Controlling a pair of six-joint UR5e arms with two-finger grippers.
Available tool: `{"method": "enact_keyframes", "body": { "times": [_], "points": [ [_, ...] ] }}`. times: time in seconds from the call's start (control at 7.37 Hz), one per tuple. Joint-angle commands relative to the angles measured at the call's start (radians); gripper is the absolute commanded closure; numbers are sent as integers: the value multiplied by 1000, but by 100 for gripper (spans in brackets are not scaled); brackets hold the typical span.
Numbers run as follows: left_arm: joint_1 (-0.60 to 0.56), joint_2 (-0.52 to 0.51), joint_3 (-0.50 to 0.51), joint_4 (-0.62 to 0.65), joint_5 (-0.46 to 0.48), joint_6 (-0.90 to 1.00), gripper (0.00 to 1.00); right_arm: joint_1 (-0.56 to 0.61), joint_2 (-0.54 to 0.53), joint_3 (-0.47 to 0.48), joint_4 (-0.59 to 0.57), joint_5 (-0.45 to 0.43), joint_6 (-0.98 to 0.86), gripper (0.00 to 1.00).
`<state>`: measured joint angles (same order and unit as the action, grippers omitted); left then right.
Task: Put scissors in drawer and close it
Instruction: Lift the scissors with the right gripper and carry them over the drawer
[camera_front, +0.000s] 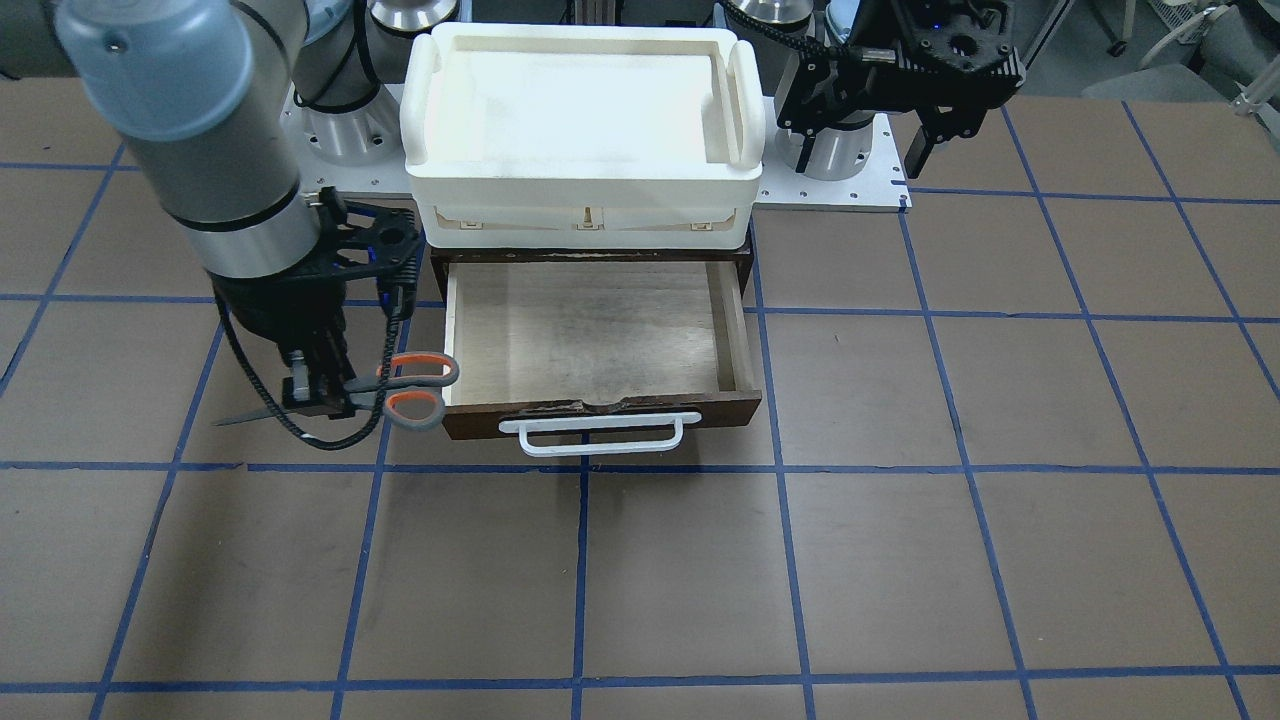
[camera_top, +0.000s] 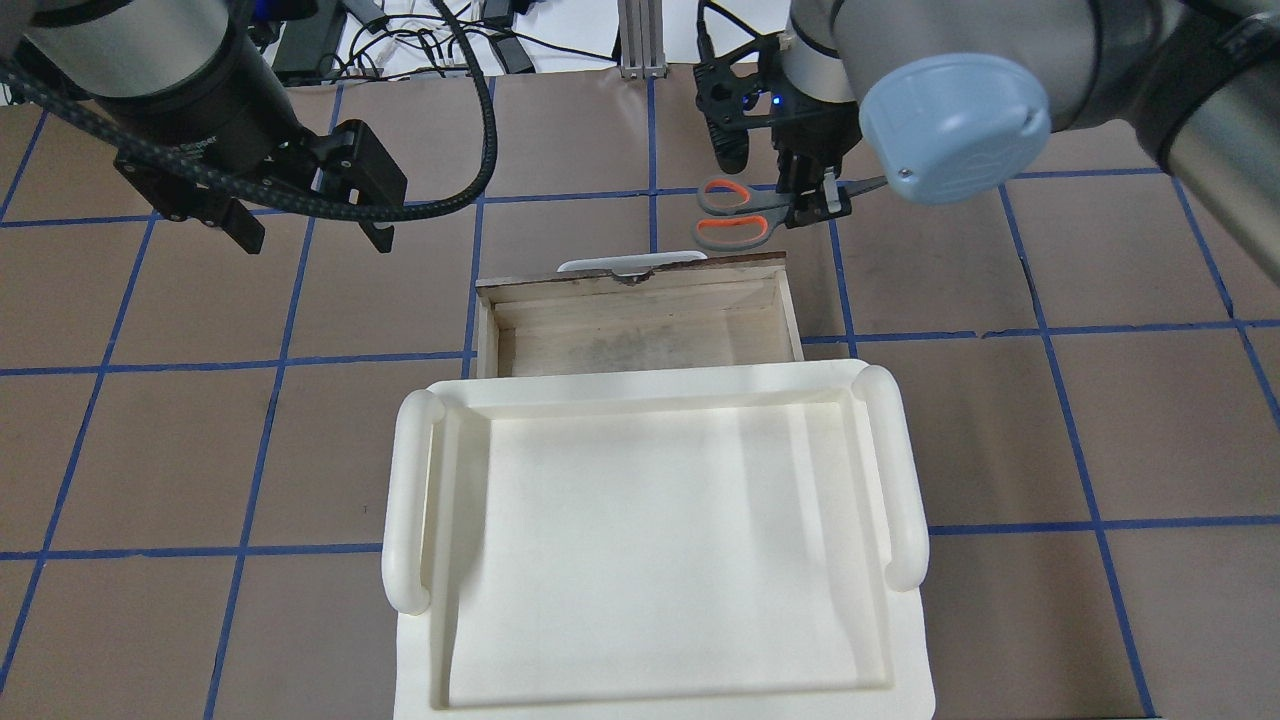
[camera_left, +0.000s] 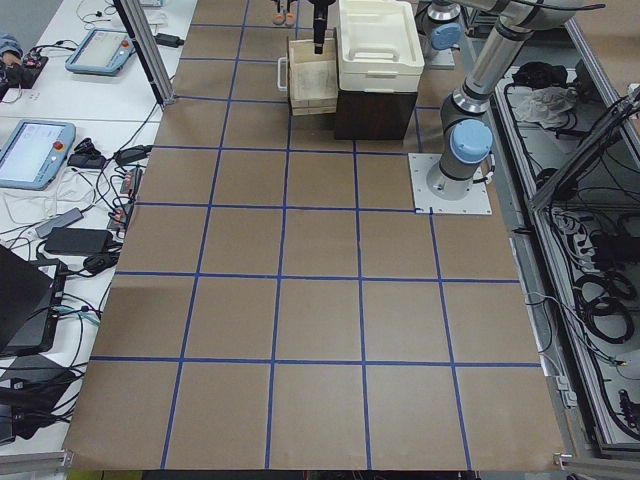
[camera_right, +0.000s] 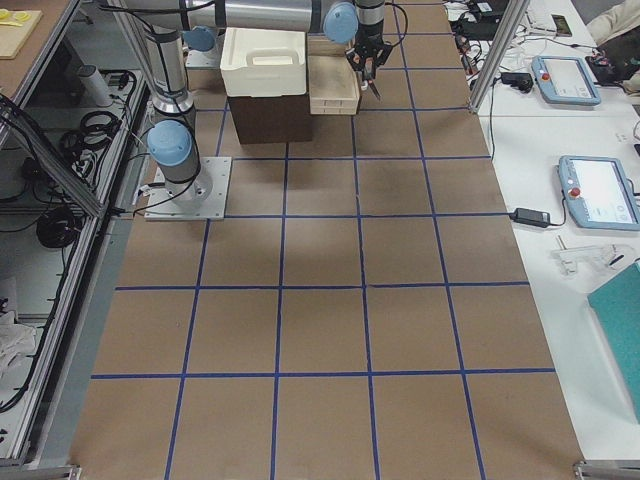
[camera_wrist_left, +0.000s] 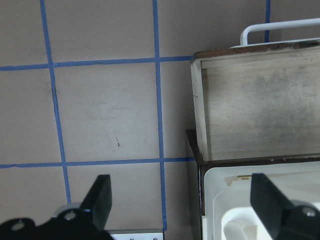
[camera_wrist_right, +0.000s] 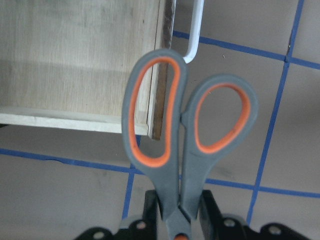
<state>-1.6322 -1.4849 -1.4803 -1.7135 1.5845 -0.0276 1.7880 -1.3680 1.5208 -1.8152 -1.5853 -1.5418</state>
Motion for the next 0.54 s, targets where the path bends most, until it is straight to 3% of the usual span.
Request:
{"method": "enact_keyframes", "body": {
  "times": [0.0, 0.41],
  "points": [
    [0, 0, 0, 0, 2, 0, 0, 106, 18, 4, 5, 1, 106, 100],
    [-2, 0, -2, 0, 2, 0, 0, 200, 82, 4, -9, 2, 207, 100]
  ]
}}
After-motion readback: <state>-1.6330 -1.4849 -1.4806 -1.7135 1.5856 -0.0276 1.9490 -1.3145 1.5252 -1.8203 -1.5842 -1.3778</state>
